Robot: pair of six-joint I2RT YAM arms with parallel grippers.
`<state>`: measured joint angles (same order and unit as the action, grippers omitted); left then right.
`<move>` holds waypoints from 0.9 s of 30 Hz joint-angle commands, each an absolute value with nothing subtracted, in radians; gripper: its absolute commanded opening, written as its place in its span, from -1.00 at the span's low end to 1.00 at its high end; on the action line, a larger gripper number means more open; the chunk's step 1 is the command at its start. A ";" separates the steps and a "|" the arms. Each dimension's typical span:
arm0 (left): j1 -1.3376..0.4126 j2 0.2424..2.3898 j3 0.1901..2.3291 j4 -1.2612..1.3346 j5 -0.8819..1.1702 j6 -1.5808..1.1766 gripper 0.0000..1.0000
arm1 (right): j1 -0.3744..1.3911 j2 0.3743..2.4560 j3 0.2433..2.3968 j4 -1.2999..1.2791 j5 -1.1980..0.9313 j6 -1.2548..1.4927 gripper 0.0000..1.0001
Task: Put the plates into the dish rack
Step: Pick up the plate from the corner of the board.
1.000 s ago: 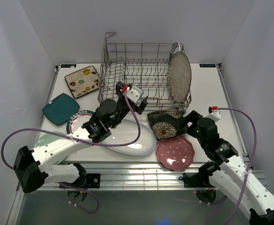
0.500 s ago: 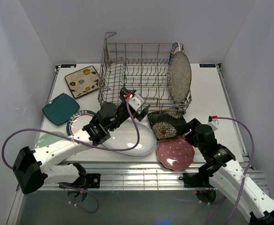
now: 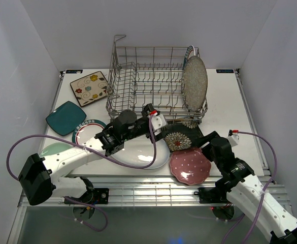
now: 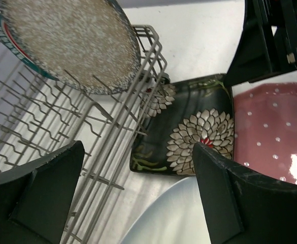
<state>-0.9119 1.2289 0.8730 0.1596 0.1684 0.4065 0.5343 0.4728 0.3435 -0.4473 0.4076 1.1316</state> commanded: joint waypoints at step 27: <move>-0.911 1.255 0.897 0.112 0.230 0.437 0.96 | 0.376 0.669 0.287 -0.200 0.364 1.068 0.26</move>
